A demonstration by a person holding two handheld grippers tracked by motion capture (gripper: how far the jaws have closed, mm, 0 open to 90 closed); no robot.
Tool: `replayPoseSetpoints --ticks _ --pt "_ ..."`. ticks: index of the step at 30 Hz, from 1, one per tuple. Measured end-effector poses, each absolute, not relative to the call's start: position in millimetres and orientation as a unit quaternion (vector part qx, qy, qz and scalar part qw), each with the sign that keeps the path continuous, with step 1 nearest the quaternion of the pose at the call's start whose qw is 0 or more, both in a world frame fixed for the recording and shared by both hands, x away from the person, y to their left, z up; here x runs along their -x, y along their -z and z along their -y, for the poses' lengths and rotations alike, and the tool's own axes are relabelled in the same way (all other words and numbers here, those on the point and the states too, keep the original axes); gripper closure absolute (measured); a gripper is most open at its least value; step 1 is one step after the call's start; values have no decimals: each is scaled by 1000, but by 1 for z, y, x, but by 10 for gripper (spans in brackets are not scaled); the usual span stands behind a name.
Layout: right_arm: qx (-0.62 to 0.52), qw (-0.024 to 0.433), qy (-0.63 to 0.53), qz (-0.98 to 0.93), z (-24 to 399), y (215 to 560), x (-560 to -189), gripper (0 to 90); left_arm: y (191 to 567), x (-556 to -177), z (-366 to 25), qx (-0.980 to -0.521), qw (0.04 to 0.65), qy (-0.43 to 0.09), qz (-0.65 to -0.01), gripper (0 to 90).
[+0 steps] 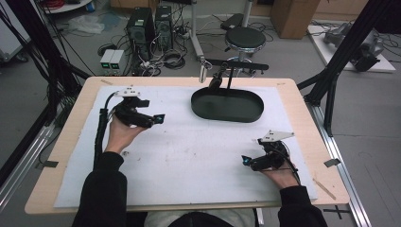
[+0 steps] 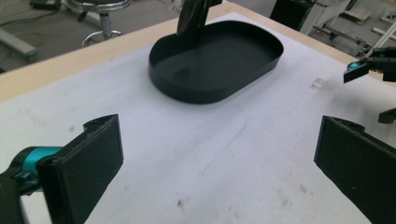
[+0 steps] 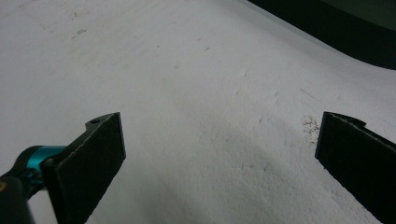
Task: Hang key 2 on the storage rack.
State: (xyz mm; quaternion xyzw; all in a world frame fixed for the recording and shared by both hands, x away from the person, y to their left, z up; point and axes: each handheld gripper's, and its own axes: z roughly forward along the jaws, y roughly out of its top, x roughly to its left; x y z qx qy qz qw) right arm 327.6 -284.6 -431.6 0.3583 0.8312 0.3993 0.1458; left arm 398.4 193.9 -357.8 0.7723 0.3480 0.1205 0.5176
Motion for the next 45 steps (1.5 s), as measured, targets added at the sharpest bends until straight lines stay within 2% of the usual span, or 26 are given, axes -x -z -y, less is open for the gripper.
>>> replayPoseSetpoints --ticks 8,22,45 --pt "-356 147 -398 -832 283 432 -327 9 373 -372 -232 -763 511 -108 -381 17" --pt "-359 147 -396 -832 283 433 -326 9 398 -338 -268 -761 491 -108 -410 17" --pt "-362 149 -401 -828 287 431 -325 8 415 -288 -299 -726 496 -187 -439 17"
